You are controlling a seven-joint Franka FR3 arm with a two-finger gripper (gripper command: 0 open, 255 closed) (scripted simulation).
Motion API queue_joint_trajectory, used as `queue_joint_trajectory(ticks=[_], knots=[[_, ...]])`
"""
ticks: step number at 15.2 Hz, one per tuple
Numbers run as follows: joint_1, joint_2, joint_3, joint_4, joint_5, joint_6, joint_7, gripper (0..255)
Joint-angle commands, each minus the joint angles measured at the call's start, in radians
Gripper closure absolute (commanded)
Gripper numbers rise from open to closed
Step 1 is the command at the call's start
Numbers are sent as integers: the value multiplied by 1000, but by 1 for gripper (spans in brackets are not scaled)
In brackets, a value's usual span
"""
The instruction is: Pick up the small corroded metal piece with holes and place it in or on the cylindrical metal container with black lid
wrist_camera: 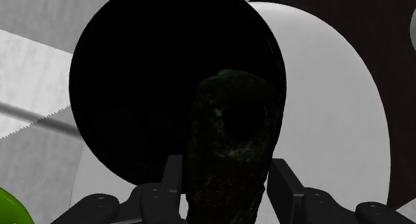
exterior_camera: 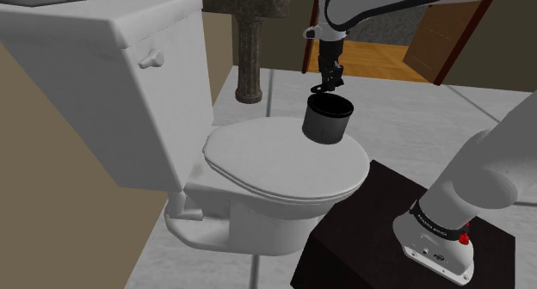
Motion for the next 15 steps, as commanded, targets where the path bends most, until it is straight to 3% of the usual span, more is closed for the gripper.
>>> queue_joint_trajectory(ticks=[1,3,15], knots=[[-25,3,-31,-5,-11,17,-52,255],[-52,18,-65,11,-21,25,-109,255],[-55,63,-69,-103,-28,183,-87,255]])
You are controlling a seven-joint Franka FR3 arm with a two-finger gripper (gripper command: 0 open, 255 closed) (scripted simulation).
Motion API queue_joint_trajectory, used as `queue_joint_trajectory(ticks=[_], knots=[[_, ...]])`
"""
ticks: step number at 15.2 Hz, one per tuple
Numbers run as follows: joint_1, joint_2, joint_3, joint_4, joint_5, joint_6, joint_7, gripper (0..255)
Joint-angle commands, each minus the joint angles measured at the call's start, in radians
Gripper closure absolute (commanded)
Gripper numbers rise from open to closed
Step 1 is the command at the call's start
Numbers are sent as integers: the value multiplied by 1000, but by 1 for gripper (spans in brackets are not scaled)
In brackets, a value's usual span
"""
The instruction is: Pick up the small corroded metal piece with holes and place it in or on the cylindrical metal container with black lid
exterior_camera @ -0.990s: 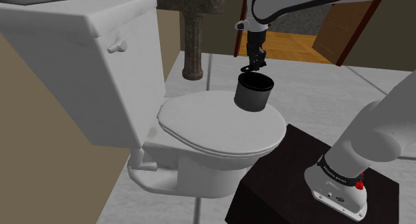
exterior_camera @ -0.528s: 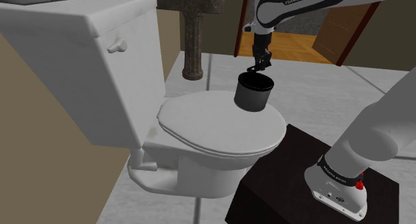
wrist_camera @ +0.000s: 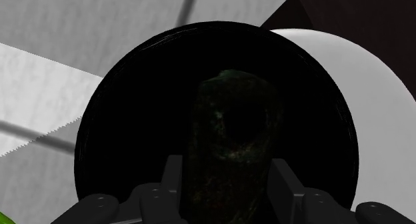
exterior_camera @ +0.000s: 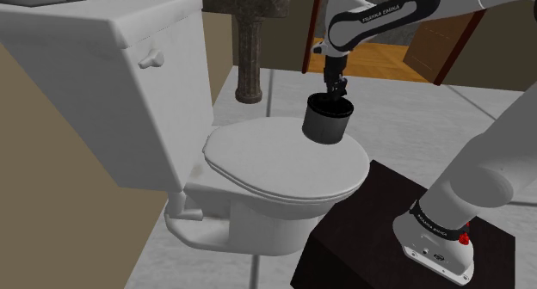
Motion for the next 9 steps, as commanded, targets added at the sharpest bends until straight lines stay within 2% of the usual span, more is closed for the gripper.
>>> queue_joint_trajectory(ticks=[1,9], knots=[[-1,7,-1,-22,-2,30,3,255],[-2,15,-2,-33,-3,47,6,255]])
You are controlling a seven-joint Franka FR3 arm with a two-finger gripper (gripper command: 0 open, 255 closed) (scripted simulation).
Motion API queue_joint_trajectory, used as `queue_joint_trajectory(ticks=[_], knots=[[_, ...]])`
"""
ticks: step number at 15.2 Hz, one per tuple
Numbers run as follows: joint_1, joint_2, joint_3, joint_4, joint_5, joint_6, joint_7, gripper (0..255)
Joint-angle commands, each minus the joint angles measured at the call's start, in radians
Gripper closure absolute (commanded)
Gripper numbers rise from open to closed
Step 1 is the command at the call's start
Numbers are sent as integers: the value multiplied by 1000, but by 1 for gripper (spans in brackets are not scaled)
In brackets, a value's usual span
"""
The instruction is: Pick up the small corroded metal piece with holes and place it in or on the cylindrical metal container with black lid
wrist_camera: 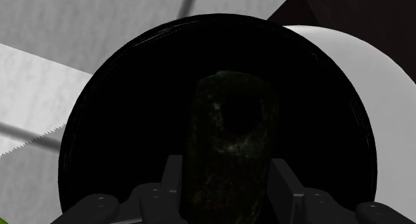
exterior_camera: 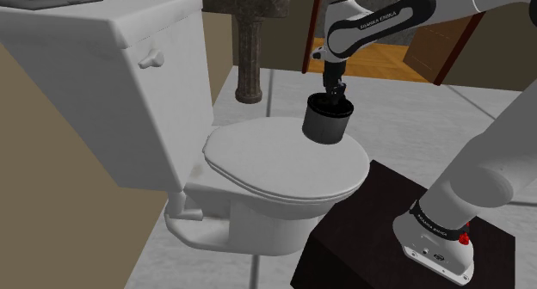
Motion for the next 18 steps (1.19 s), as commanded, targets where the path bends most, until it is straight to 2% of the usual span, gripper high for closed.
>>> queue_joint_trajectory(ticks=[1,2,7,11,18], knots=[[0,0,0,0,0,0,0,255],[0,0,0,0,0,0,0,0],[0,0,0,0,0,0,0,0],[10,-28,11,98,10,-127,-4,0],[10,-28,11,98,10,-127,-4,0]])
